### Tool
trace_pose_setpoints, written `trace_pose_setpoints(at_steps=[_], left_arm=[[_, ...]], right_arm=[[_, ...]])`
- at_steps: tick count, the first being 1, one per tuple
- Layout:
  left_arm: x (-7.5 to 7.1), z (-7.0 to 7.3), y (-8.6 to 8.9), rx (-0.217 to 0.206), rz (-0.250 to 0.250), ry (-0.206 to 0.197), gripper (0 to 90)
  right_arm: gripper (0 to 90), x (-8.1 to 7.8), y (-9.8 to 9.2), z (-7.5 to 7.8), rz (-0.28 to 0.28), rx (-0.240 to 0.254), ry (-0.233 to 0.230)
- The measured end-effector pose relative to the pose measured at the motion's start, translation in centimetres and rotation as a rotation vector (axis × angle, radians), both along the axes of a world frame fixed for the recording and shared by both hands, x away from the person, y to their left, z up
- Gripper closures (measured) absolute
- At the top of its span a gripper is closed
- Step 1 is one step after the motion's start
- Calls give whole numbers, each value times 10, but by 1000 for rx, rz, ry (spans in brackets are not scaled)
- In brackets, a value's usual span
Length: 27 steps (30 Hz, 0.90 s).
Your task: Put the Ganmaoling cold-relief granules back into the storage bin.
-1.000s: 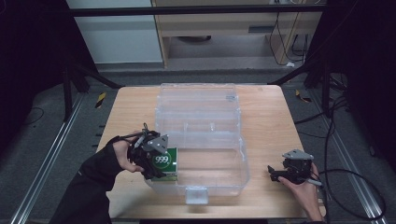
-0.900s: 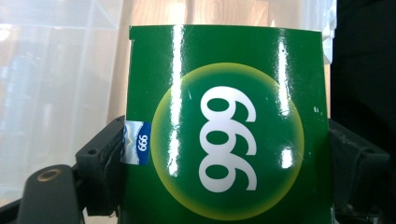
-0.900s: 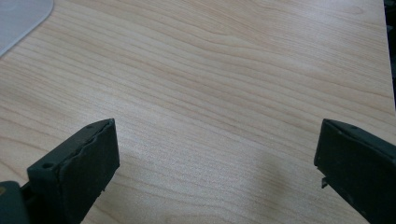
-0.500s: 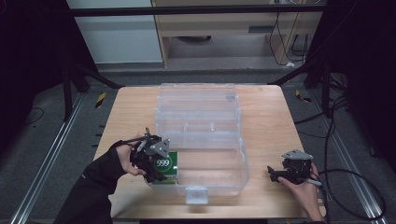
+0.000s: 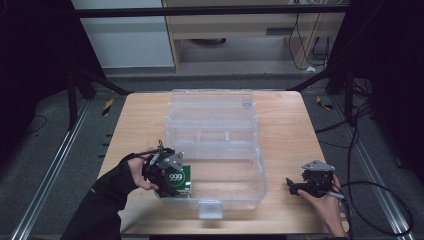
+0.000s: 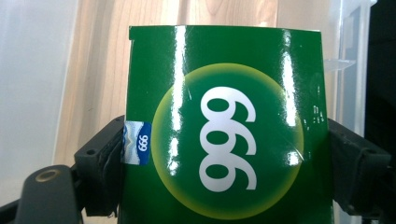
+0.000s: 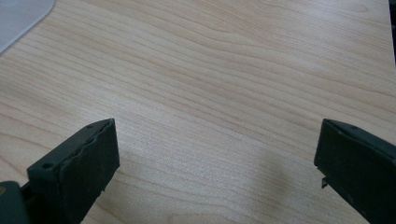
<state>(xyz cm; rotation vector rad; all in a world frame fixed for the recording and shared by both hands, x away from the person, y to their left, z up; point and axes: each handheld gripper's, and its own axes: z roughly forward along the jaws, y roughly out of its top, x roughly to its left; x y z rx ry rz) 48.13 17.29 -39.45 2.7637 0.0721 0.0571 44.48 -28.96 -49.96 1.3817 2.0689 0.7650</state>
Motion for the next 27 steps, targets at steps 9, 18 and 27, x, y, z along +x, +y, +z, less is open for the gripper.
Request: trace_pose_setpoints(at_steps=[9, 18, 27], left_arm=[[1, 4, 2, -30, 14, -2, 136], [-1, 21, 10, -65, 37, -51, 163], [-6, 37, 29, -140, 113, -115, 207]], right_arm=[[5, 0, 0, 0, 0, 3, 0], [5, 0, 0, 0, -1, 2, 1], [17, -1, 0, 1, -5, 15, -3]])
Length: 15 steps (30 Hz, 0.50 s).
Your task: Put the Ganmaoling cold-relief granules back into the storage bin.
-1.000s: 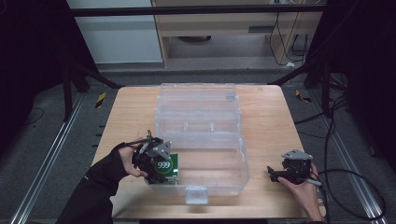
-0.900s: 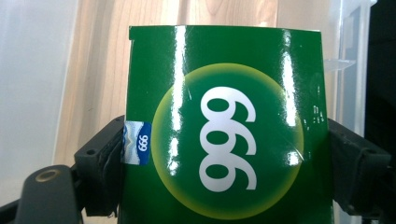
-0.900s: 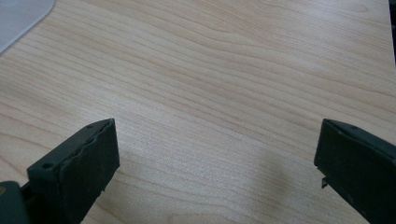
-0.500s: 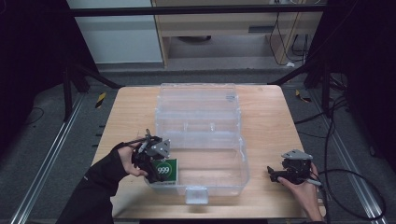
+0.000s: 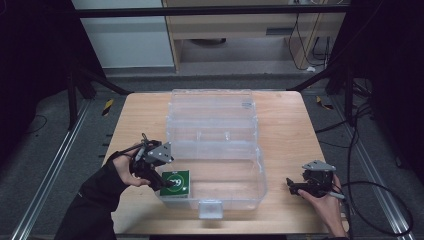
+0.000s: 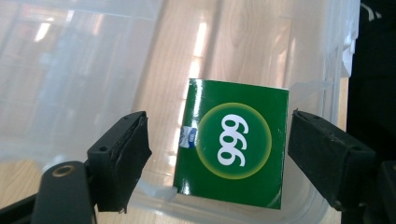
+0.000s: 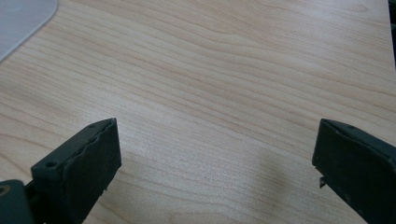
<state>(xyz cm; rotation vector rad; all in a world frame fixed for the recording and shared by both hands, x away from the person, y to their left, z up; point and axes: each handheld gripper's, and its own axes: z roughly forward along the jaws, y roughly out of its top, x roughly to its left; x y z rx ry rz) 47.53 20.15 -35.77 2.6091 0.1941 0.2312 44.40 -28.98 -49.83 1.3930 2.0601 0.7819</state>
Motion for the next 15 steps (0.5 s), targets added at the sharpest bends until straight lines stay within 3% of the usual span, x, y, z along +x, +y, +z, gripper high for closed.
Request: trace_pose_setpoints(at_steps=[9, 15], left_arm=[[-7, 10, 27, -67, 89, -43, 218], [-11, 7, 47, -110, 144, -48, 220]], right_arm=[[16, -1, -1, 1, -10, 4, -4], [15, -1, -1, 1, -12, 5, -5]])
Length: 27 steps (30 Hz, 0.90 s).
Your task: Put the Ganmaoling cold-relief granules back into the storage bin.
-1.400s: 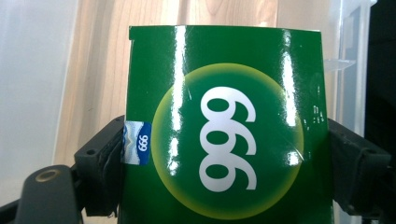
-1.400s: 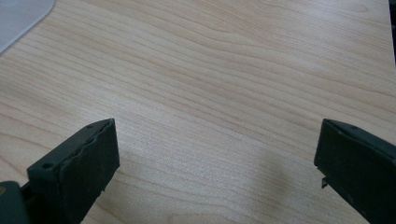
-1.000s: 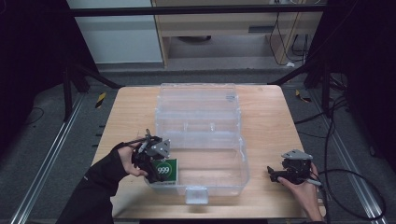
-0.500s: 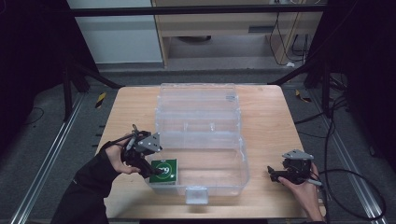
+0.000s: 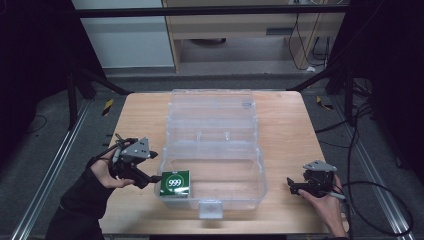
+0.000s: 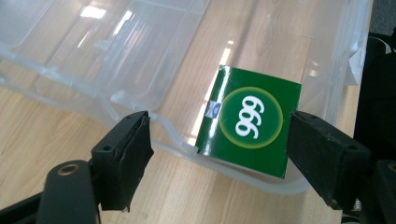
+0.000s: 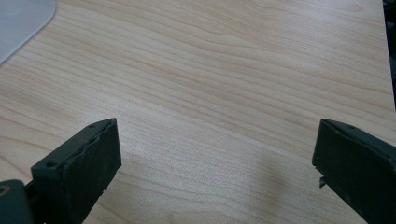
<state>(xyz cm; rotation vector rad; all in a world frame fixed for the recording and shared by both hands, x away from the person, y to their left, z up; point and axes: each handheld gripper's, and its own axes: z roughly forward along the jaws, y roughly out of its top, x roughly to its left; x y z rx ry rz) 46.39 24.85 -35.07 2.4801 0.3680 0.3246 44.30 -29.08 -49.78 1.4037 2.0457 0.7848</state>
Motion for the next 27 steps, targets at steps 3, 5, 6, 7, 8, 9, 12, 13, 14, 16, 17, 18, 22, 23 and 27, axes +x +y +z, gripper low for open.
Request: trace_pose_setpoints(at_steps=[3, 5, 6, 7, 8, 9, 12, 13, 14, 16, 17, 18, 22, 23, 27], left_arm=[[-1, -5, 10, -11, 33, 8, 220], [-2, -8, 17, -19, 57, 9, 220], [-2, -10, 20, -33, 70, 11, 220], [-2, -12, 23, -39, 78, 10, 220], [-3, -13, 26, -45, 89, 7, 220], [-3, -15, 29, -48, 100, 1, 219], [-3, -21, 38, -61, 137, -2, 219], [-3, -24, 41, -63, 154, -2, 219], [-3, -27, 45, -68, 167, 0, 219], [-3, -31, 49, -74, 181, 2, 219], [-3, -33, 52, -83, 196, 5, 219], [-3, -36, 55, -86, 213, 4, 219], [-1, -47, 64, -102, 261, 9, 220], [0, -49, 66, -104, 271, 10, 219], [2, -63, 73, -115, 317, 23, 219]], right_arm=[[15, 0, 0, 0, 0, 0, 0], [15, 0, 0, 0, -1, 1, 0], [15, 0, 0, 0, -1, 0, 0], [14, 0, 0, 0, -1, 0, 0], [15, 0, 0, 0, 0, 0, 0], [14, 0, 0, 0, -1, 0, 1], [14, 0, 0, 0, -1, 0, 0], [13, 0, 0, 0, -1, 0, 0], [13, 0, 0, 0, 0, -1, 1], [12, 0, 0, 0, 0, -1, 1], [11, 0, 0, 0, 0, -1, 1], [11, 0, 0, 0, -1, -1, 1], [9, 0, 0, 0, -1, -1, 0], [9, 0, 0, 0, 0, -1, -1], [9, 0, -1, 0, -3, 2, -2]])
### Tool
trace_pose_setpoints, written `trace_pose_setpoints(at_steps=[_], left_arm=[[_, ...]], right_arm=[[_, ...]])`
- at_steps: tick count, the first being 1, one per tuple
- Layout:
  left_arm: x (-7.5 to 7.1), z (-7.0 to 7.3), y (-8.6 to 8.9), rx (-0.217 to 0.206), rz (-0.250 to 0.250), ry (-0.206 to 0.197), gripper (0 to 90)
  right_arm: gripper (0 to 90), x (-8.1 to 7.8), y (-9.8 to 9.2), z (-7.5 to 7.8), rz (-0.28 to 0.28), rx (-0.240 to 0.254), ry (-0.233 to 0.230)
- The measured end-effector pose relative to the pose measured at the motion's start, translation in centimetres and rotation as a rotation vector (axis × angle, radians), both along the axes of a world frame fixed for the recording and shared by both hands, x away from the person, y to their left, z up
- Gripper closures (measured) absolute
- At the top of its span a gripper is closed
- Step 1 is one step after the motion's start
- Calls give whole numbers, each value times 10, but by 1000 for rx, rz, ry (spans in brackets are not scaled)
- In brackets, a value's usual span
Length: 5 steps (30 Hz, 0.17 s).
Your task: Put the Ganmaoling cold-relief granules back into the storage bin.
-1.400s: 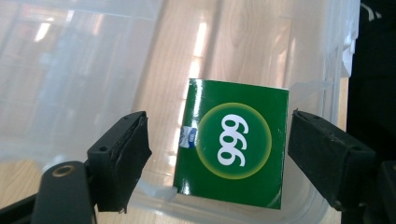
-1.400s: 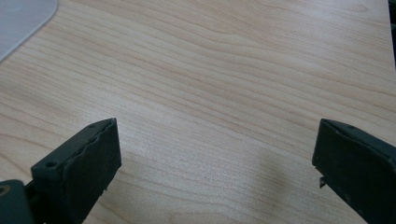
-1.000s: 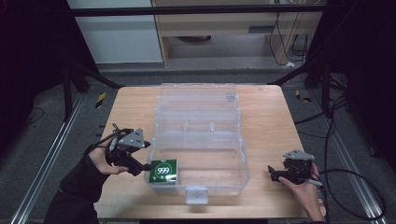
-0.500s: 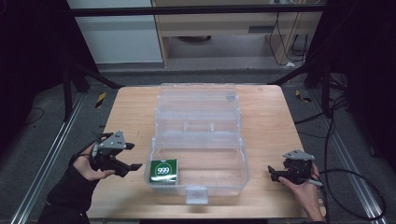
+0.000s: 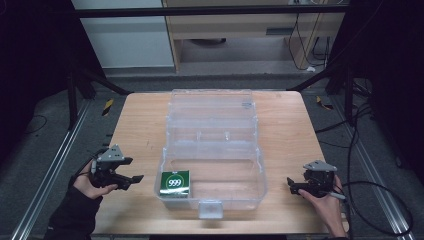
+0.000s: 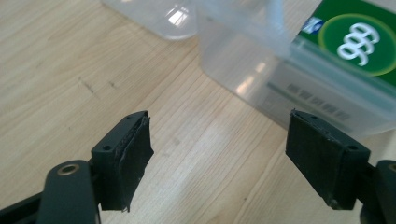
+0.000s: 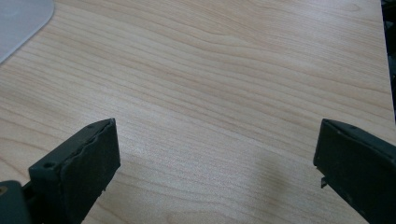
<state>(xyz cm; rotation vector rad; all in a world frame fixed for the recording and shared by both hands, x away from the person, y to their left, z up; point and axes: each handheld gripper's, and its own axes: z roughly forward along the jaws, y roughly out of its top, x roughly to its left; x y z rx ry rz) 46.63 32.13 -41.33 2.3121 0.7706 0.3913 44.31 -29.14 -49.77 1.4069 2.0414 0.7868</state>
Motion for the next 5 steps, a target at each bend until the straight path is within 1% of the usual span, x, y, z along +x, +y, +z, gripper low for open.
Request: trace_pose_setpoints(at_steps=[2, 5], left_arm=[[1, -7, 3, -9, 15, 12, 217], [2, -15, 6, -18, 36, 16, 215]], right_arm=[[9, 0, 0, 0, -1, 1, 0], [9, 0, -1, 0, 0, 0, -2]])
